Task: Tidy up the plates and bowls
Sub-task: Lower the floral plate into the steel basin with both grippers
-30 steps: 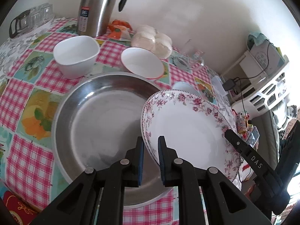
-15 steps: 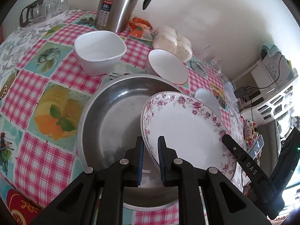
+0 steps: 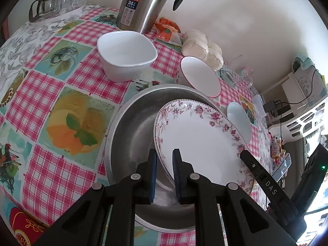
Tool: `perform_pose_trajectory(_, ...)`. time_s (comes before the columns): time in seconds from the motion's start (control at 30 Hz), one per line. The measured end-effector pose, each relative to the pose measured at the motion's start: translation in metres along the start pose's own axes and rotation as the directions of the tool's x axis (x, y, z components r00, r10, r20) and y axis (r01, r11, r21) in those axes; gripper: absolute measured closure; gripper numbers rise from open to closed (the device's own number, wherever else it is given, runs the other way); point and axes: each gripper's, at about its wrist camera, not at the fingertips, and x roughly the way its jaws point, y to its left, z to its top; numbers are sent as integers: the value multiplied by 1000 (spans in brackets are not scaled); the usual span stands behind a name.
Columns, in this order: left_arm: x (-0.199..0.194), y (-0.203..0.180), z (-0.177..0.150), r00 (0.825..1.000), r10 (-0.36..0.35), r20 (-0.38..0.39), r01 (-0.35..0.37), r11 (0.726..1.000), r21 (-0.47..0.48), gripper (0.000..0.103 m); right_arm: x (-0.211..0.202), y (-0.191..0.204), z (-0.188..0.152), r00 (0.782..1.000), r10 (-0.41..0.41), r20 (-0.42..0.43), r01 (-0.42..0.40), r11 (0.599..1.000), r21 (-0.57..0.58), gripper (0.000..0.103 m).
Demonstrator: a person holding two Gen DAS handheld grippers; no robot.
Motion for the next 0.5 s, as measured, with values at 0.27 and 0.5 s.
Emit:
perform_pose_trajectory(0.27,10,2,0,999,29,-42,-29,1000,-2,88,10,4,-1,1000,-6,-21,6,1000,3,90)
perform_pose_trajectory(0.5,27,8,-4,991,53,-121,-56,998,-18,88,17,2,-4,999,-22,-50,22,1000,0,90)
